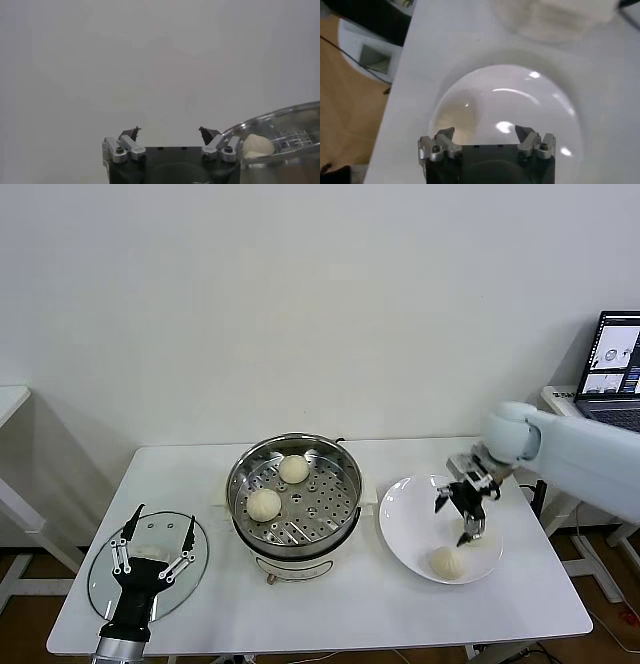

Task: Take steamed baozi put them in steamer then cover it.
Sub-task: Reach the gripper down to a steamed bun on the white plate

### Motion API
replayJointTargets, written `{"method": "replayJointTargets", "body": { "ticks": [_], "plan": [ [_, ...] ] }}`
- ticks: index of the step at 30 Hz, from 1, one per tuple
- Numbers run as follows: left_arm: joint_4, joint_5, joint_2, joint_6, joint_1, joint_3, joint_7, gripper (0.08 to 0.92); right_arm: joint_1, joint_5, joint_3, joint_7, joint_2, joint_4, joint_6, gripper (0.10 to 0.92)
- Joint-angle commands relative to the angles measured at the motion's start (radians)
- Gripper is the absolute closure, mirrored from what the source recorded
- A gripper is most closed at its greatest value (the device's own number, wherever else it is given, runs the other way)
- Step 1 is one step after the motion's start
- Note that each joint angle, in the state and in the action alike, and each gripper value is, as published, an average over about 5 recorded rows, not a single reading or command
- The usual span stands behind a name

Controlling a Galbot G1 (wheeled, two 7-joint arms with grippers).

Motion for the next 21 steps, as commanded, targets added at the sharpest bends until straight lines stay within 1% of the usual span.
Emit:
{"method": "replayJointTargets", "body": {
  "ticks": [1,21],
  "plan": [
    [0.005,0.003,0.003,-0.003,0.001,-0.003,0.000,0.177,-0.126,-0.047,0.052,-0.002,-0.051,-0.007,0.015,0.203],
    [0.010,0.003,0.006,-0.008,0.004,-0.011,0.000,0.177,-0.182,-0.030,0.096,0.023,0.020,-0.082,0.010,0.206]
  ]
}}
